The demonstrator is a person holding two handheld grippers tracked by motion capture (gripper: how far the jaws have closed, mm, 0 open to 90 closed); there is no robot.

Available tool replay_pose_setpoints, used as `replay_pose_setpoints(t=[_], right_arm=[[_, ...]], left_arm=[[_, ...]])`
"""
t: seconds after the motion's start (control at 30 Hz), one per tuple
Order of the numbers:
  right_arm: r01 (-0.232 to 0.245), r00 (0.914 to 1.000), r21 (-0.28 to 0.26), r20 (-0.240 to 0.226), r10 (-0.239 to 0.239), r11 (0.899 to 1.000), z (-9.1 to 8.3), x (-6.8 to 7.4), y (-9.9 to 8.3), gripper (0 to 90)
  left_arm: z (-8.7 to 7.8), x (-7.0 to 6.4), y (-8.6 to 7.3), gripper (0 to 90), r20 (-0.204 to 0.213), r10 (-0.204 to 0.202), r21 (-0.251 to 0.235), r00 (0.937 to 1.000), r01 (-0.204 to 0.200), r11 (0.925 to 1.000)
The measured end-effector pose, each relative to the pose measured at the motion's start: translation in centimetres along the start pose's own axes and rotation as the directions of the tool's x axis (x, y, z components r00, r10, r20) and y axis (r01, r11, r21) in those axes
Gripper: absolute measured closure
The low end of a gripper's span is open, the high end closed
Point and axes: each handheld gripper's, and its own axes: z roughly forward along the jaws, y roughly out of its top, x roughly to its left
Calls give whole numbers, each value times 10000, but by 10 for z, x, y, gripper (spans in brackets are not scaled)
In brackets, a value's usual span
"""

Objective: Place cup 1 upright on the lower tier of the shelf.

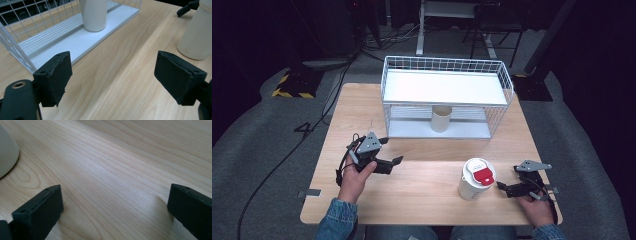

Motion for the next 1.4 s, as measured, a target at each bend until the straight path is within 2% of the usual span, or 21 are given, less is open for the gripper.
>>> replay_pose_setpoints(t=[0.13, 0.23, 0.37, 0.47, 0.57, 0.77, 0.83, 0.87, 0.9, 0.97, 1.1, 1.13, 1.17, 1.27, 1.3, 1.4], right_arm=[[-2, 10000, 1, -1, 2, 10000, 0, 0, 0, 4], [-16, 10000, -4, 6, 16, 10000, 0, 0, 0, 5], [-3, 10000, 1, 1, 3, 10000, 0, 0, 0, 5], [-5, 10000, 2, -5, 5, 10000, 0, 0, 0, 4], [5, 10000, -1, -5, -5, 10000, 0, 0, 0, 4], [-158, 9998, 25, 96, 157, 9999, 2, 2, 2, 1], [-153, 9998, 29, 82, 153, 9999, 2, 1, 2, 1], [-145, 9999, 27, 81, 145, 9999, 2, 1, 2, 1], [-145, 9999, 27, 81, 145, 9999, 2, 1, 2, 1], [-145, 9999, 29, 82, 145, 9999, 2, 1, 2, 1], [-140, 9999, 31, 79, 140, 9999, 2, 1, 2, 1], [-125, 9999, 30, 77, 124, 9999, 2, 0, 2, 1], [-149, 9998, 24, 94, 149, 9999, 2, 0, 2, 1], [-148, 9998, 26, 94, 148, 9999, 2, 0, 2, 1], [-147, 9998, 27, 94, 147, 9999, 2, 0, 2, 1], [-190, 9997, 30, 140, 189, 9998, 2, 1, 2, 0]], left_arm=[[0, 2, -14, 156, 28, 38, 627, 10000, -39, 9980], [-1, 3, -21, 156, 53, -64, 761, 10000, 60, 9971], [-2, 4, -32, 156, -219, -49, 1027, 9997, 72, 9947], [-1, 3, -42, 155, -552, 260, 1360, 9981, -182, 9905], [0, 1, -49, 156, -480, 406, 1534, 9980, -328, 9876], [1, 1, -60, 156, -241, 425, 1769, 9988, -376, 9835], [2, 1, -64, 156, -272, 317, 2021, 9991, -256, 9790], [3, 1, -67, 156, -350, 256, 2257, 9991, -170, 9740], [3, 1, -67, 156, -350, 256, 2257, 9991, -170, 9740], [5, 1, -70, 156, -372, 223, 2567, 9991, -120, 9664], [6, 1, -72, 156, -444, 171, 2824, 9989, -38, 9593], [7, 1, -72, 156, -465, 121, 2846, 9988, 16, 9587], [8, 2, -74, 156, -501, -34, 2970, 9987, 181, 9547], [9, 3, -75, 156, -524, -93, 3037, 9986, 248, 9524], [9, 3, -76, 154, -537, -205, 2990, 9983, 357, 9536], [10, 4, -77, 152, -540, -204, 2937, 9983, 354, 9553]])
